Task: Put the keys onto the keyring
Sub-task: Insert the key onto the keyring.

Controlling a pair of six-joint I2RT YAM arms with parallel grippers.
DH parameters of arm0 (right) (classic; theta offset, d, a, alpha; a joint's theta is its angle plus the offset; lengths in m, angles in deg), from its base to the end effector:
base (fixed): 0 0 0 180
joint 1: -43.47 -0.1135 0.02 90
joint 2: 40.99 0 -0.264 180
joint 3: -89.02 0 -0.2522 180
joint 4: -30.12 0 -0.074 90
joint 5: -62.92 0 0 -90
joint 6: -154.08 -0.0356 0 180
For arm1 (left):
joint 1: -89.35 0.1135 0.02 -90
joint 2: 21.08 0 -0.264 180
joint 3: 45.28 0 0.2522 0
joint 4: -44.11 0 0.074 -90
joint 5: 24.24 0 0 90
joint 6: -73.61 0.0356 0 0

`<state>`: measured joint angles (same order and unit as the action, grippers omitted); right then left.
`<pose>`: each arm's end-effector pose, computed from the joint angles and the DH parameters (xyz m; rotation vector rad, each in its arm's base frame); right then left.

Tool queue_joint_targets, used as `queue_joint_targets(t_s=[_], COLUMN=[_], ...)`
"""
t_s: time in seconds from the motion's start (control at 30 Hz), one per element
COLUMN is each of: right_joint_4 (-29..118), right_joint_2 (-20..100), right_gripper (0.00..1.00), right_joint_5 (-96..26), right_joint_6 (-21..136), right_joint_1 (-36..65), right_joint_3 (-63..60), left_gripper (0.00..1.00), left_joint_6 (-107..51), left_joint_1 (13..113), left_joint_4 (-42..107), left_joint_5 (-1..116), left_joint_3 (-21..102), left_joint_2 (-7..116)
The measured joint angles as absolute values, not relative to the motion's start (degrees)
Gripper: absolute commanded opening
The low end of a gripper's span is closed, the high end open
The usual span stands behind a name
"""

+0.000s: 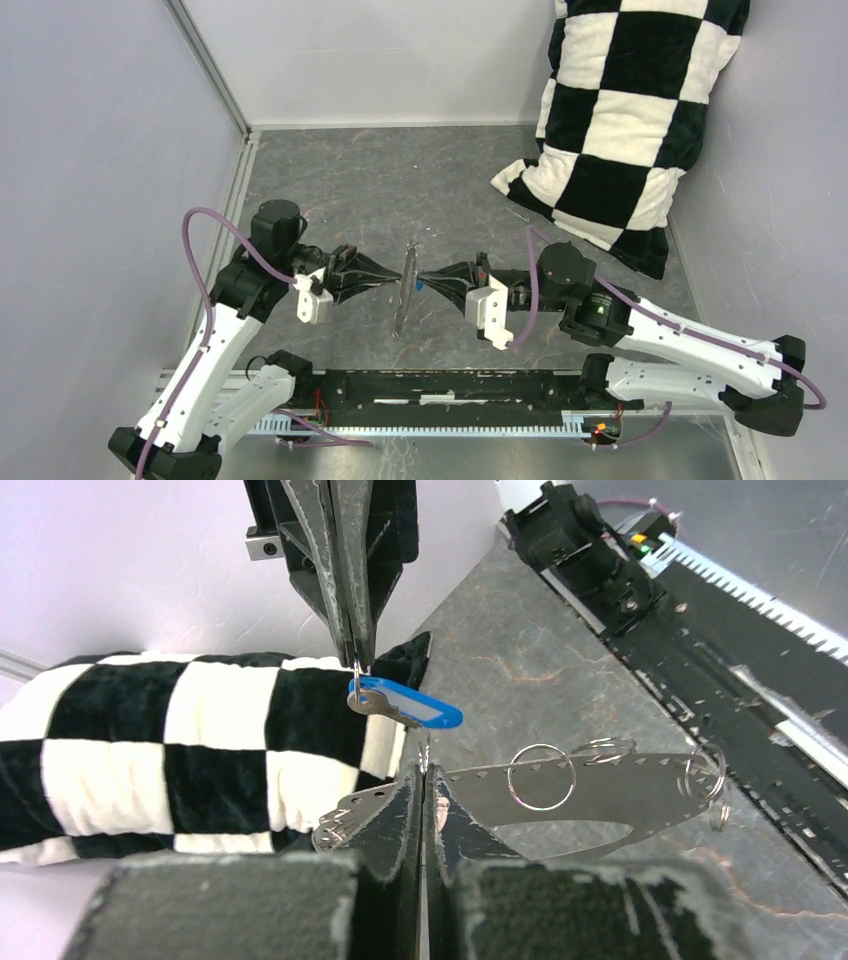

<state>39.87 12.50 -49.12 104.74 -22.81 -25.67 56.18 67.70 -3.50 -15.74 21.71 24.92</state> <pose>0.0749 0.2038 0.3812 -1.4246 0.6678 0.6474 0.1199 -0.0855 0.3582 1.6372 0.4350 -0.7666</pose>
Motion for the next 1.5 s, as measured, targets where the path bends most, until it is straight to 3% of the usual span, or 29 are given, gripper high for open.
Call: queue_joint_targets(t_s=[0.6, 1.13, 1.5], right_joint_4=[41.50, 49.05, 58.92], right_joint_2=[10.18, 13.03, 15.30], right_gripper=[0.00, 0.00, 0.00], right_joint_5=[-44.77, -44.73, -38.94], right_joint_6=[102.90, 104.70, 85.94], right_joint_1=[-22.81, -22.81, -22.74], right_joint_3=[-25.67, -19.87, -11.85], left_gripper=[0.02, 0.02, 0.02], left_joint_6=[90.54, 93.25, 100.03], left_joint_1=[65.69, 63.70, 63.62], left_joint_4=[-3.30, -3.09, -15.43], left_joint_5=[-13.68, -12.09, -2.06], left_joint_3=[22.48, 21.87, 20.18], left_joint_2=[25.71, 24.22, 28.35])
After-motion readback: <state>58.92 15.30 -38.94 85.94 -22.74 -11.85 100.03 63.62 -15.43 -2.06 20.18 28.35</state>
